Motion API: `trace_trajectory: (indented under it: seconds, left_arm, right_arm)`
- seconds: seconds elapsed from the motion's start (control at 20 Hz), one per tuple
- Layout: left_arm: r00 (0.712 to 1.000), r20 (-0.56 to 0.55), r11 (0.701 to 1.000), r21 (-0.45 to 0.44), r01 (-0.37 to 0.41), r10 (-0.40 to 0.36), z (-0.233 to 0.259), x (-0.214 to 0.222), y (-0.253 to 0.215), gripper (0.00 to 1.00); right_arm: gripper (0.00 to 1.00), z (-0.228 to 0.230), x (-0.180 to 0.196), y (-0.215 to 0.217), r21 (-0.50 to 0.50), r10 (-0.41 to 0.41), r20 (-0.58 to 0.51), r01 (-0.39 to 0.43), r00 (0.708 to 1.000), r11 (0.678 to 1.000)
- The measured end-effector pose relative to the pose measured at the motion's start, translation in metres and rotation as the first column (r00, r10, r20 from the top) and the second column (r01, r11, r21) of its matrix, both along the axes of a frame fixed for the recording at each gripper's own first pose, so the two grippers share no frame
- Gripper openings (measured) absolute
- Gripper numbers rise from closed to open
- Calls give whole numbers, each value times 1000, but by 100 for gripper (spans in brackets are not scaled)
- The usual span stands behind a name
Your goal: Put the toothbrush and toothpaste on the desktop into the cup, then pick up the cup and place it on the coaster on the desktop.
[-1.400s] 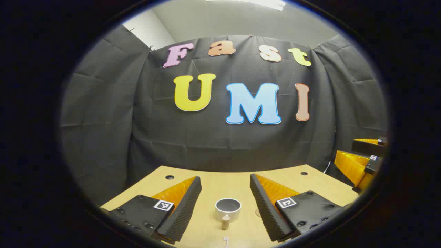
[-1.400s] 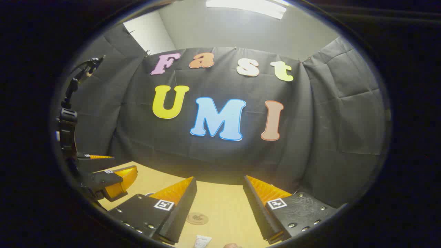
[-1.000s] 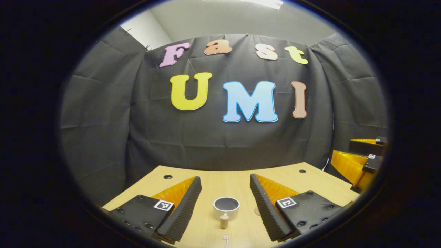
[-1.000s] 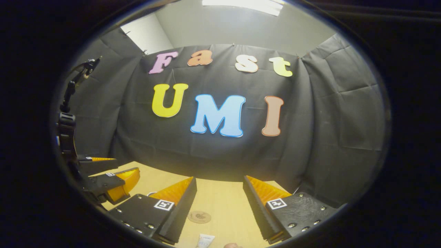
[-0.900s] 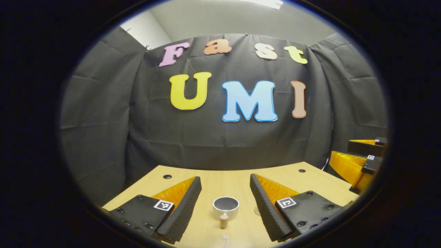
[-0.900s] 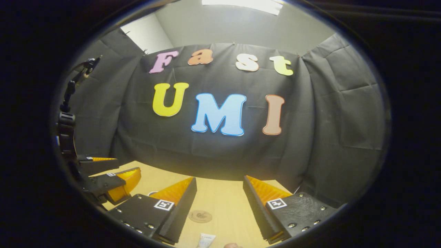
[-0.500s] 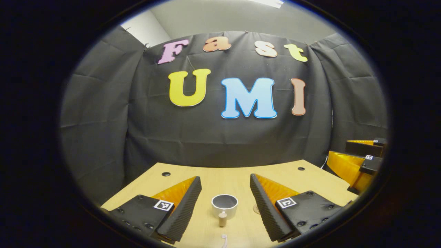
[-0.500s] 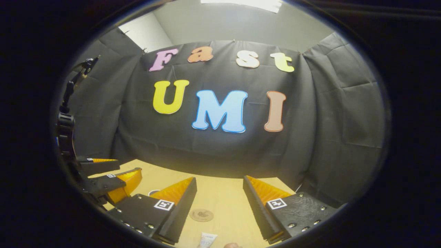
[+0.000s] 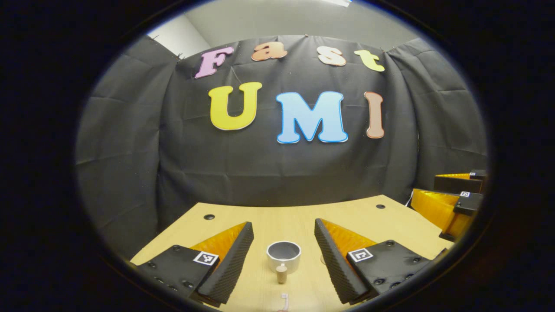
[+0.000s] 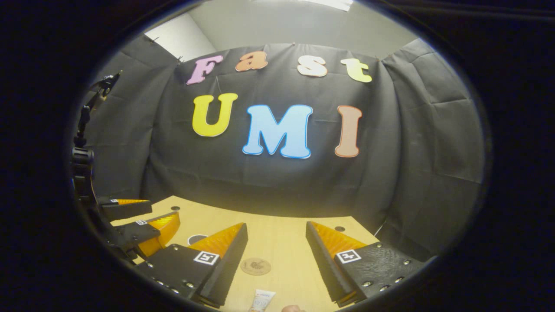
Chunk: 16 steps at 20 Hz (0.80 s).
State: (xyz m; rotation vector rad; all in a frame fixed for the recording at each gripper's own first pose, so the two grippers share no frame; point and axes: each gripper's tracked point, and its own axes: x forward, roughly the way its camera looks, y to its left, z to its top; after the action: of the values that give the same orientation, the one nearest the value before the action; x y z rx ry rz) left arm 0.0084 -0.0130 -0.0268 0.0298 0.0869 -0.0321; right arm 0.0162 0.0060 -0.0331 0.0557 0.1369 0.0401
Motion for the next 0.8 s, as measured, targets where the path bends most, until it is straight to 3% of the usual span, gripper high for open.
trace_trajectory:
  seconds: [0.25, 0.4, 0.55, 0.8]
  left_arm:
    - [998, -68, 1000, -16, 0, -1, -21, 2, 4, 93]
    - [986, -164, 1000, -5, 16, -17, -48, 0, 1, 93]
    - [955, -293, 999, 17, 51, -44, -85, -6, -4, 93]
    - [872, -488, 999, -12, 49, -49, -139, -14, -2, 93]
  right_arm:
    - [83, -22, 2, 2, 24, 12, -96, -10, 995, 1000]
    - [83, -43, 3, 10, 58, 41, -187, -30, 981, 998]
    - [83, -76, 0, 16, 104, 73, -300, -44, 951, 994]
    - [83, -130, -8, 22, 155, 110, -488, -37, 866, 987]
